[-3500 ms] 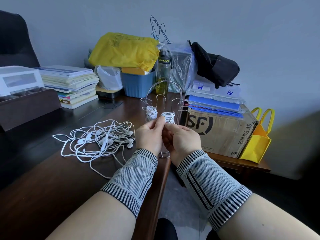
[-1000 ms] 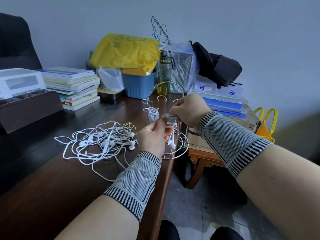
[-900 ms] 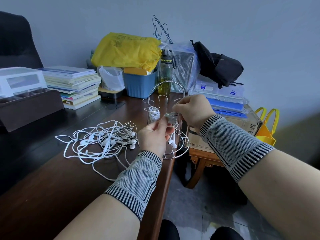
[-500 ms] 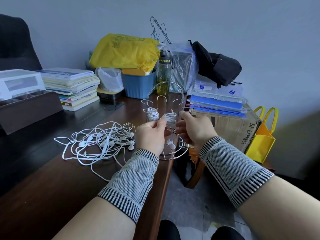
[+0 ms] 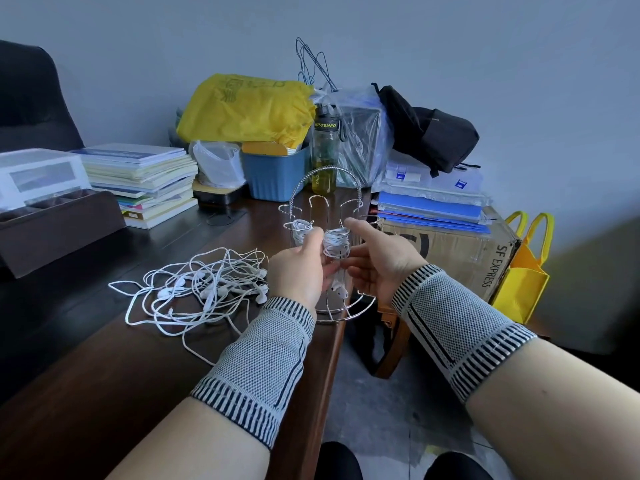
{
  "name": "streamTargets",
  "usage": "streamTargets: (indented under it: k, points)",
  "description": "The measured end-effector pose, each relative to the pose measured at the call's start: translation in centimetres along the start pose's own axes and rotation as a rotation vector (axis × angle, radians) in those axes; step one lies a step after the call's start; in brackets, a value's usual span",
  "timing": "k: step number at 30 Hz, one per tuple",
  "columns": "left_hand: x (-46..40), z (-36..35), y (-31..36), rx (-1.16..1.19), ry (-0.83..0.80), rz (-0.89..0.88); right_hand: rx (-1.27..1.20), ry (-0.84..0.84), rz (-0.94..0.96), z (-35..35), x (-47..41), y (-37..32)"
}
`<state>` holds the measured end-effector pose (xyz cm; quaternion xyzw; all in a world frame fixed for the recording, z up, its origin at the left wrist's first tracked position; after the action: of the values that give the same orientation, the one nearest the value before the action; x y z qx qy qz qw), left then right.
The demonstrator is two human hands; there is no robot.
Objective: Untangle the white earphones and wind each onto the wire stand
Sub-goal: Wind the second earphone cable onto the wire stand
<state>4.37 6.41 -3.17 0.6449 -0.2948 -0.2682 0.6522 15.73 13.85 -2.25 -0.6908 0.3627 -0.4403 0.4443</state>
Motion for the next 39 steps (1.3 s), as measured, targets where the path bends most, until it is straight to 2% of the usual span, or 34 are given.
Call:
streamTargets:
  k: [5,11,21,27,31,35,37,39]
  points:
    - [0.0,-0.2,0.1,-0.01,0.02,-0.004,-0.057,-0.031,-0.052,-0.2,-0.2,0.0]
    - [0.2,-0.5,0.0,0.074,0.024,0.079,-0.197,-0.06,-0.09,-0.6,-0.1,0.3]
    - [0.0,-0.9,-0.1,0.175,0.054,0.106,-0.298,-0.07,-0.066,-1.0,-0.4,0.0]
    - [0.5,-0.6,-0.7,0.052,0.1,0.048,-0.275,-0.057,-0.043,-0.7,-0.2,0.3]
    - [0.6,-0.6,-2.0,-0.055,0.076,0.037,-0.272,-0.06,-0.058,-0.2,0.2,0.9]
    - [0.7,-0.5,-2.0,-0.014,0.066,0.059,-0.274,0.001,-0.045,1.4,0.2,1.6]
    - [0.5,-0.4,-2.1,-0.032,0.067,0.06,-0.23,0.03,-0.005,2.1,0.2,1.9]
    - [0.6,-0.2,-2.0,-0.068,0.055,0.065,-0.079,0.076,0.074,2.9,0.0,1.9]
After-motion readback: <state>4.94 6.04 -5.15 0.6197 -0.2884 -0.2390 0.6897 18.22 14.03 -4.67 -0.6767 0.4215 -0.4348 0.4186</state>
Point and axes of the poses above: each hand's wrist, its own x-axis away from the middle knuckle, its own z-axis out of the back of the hand, y = z × x, the point moved 7 cm from there along -x, towards the middle knuckle, and after that the axes turned 11 degrees about -x, right-handed, at the moved point
